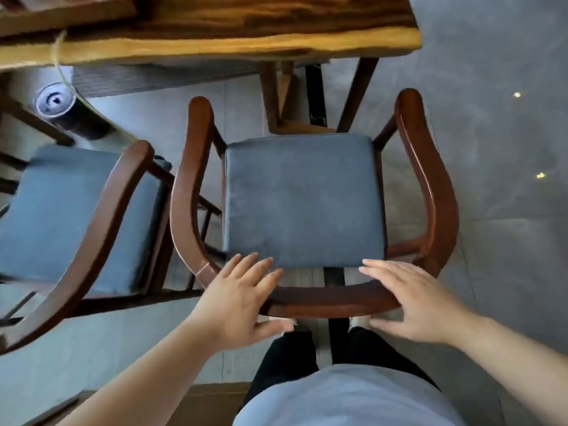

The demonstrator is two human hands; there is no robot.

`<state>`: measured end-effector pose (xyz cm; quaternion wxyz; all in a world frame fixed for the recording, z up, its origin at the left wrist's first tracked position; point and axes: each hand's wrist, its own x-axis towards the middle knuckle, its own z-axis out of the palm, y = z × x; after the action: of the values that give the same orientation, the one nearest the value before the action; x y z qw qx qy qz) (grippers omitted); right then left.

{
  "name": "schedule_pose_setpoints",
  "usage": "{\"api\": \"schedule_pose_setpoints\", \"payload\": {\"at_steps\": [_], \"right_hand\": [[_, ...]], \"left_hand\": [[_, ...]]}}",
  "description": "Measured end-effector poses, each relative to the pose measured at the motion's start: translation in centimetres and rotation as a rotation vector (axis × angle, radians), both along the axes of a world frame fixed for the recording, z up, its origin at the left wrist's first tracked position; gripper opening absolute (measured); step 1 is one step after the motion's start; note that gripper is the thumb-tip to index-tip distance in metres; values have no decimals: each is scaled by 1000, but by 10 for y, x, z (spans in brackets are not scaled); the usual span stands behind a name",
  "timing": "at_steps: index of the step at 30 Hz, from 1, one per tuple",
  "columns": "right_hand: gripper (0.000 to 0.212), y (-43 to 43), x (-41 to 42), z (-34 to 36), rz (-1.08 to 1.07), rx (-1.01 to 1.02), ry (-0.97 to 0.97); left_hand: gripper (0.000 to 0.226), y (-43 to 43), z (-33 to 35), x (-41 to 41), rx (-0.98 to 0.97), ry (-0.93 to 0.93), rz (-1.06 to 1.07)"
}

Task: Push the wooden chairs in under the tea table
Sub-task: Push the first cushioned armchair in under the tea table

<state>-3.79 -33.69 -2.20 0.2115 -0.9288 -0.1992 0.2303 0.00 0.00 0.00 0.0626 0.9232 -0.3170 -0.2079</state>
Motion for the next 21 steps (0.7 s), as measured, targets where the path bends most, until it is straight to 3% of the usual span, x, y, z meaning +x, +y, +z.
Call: {"api": "schedule_pose_setpoints", "payload": {"at_steps": [2, 4, 7, 10, 13, 21], "right_hand": [[76, -6, 1, -8, -24, 17, -86], [74, -18, -2, -20, -17, -43, -120], [64, -34, 3, -28, -55, -71, -179], [51, -40, 12, -24, 49, -90, -213], [51, -42, 19, -24, 164, -101, -221], [33, -51, 40, -19, 169, -46, -239]], "left_hand": [[83, -2, -7, 1, 29, 19, -98], [59, -5, -17, -2, -7, 24, -158], [34, -6, -22, 1, -146, 67, -107], [34, -5, -22, 0, -179, 42, -109], [32, -6, -24, -2, -222, 2, -67], [19, -9, -20, 10, -272, -81, -8]]}}
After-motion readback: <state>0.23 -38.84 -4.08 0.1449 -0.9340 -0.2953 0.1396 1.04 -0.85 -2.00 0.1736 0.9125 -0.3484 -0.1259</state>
